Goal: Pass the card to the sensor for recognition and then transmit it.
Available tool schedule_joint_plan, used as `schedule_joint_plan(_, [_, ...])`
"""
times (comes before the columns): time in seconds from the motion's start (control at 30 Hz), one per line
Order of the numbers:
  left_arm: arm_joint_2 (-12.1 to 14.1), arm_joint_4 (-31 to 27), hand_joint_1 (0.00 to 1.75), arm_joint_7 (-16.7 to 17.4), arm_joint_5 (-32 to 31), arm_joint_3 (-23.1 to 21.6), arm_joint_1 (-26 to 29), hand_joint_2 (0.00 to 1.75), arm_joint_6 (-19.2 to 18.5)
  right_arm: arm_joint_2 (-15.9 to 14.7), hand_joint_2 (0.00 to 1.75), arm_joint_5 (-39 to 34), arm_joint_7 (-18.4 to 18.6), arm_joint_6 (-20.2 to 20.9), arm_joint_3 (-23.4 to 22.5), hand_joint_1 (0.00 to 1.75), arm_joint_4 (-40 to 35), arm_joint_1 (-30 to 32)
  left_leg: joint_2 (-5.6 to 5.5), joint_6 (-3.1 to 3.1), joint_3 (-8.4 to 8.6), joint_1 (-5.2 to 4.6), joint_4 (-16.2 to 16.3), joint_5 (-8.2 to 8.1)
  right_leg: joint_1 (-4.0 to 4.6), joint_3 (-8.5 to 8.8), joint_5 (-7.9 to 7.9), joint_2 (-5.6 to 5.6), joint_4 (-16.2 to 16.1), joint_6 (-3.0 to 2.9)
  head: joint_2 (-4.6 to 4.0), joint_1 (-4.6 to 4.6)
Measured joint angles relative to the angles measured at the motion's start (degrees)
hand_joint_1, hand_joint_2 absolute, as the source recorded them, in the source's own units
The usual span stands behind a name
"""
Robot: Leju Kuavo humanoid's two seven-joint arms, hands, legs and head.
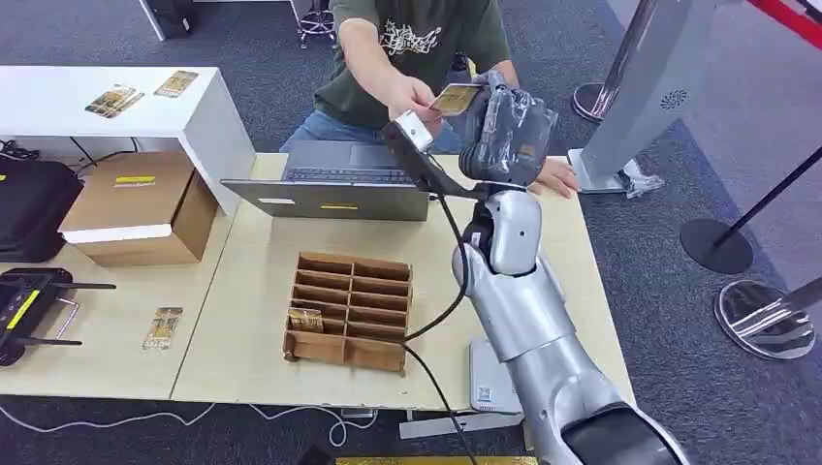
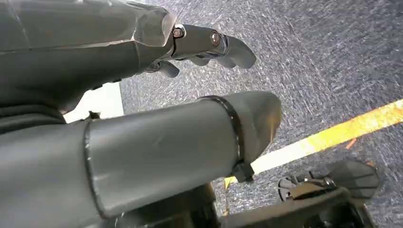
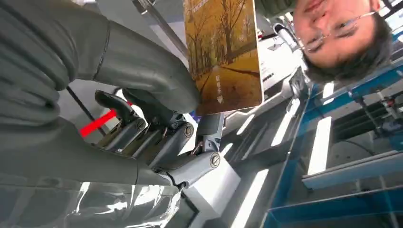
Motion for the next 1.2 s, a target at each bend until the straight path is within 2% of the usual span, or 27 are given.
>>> schedule_joint_plan(0.23, [0.0, 0.0, 0.0, 0.1, 0.1, -1.0, 0.0, 0.0, -0.7, 1.1, 1.75, 1.0, 0.5, 0.0, 1.2, 1.75, 6.0, -3.9, -0.04, 0.0, -0.01, 0.01, 0.0, 0.0, 0.01, 0.0, 0.0, -0.05, 0.0, 0.0, 0.0, 0.0])
schedule_joint_plan(0.73, [0.0, 0.0, 0.0, 0.0, 0.1, -1.5, 0.0, 0.0, -1.5, 1.9, 1.75, -0.2, 0.5, -1.1, 1.7, 1.75, 11.1, -5.7, -0.23, 0.03, -0.21, 0.01, 0.0, -0.02, 0.0, -0.02, -0.02, -0.2, -0.2, 0.03, 0.0, 0.0])
schedule_joint_plan(0.77, [0.0, 0.0, 0.0, -0.1, 0.1, -1.6, 0.0, 0.0, -1.5, 1.9, 1.75, -0.3, 0.5, -1.3, 1.7, 1.26, 11.2, -5.7, -0.23, 0.03, -0.21, 0.01, 0.0, -0.02, 0.0, -0.02, -0.02, -0.2, -0.2, 0.03, 0.0, 0.0])
schedule_joint_plan(0.8, [0.0, 0.0, 0.0, -0.1, 0.0, -1.7, 0.0, 0.0, -1.6, 1.9, 1.75, -0.4, 0.5, -1.4, 1.7, 0.0, 11.4, -5.7, -0.23, 0.03, -0.21, 0.01, 0.0, -0.02, 0.0, -0.02, -0.02, -0.2, -0.2, 0.03, 0.0, 0.0])
schedule_joint_plan(1.2, [0.0, 0.0, 0.0, 0.0, 0.0, -3.0, 0.0, 0.0, -2.0, 1.1, 1.75, -1.4, 0.4, -2.7, 1.7, 0.0, 11.7, -5.5, -0.12, 0.03, -0.12, 0.02, 0.0, 0.0, 0.01, -0.02, 0.03, -0.12, -0.2, 0.04, 0.0, 0.0])
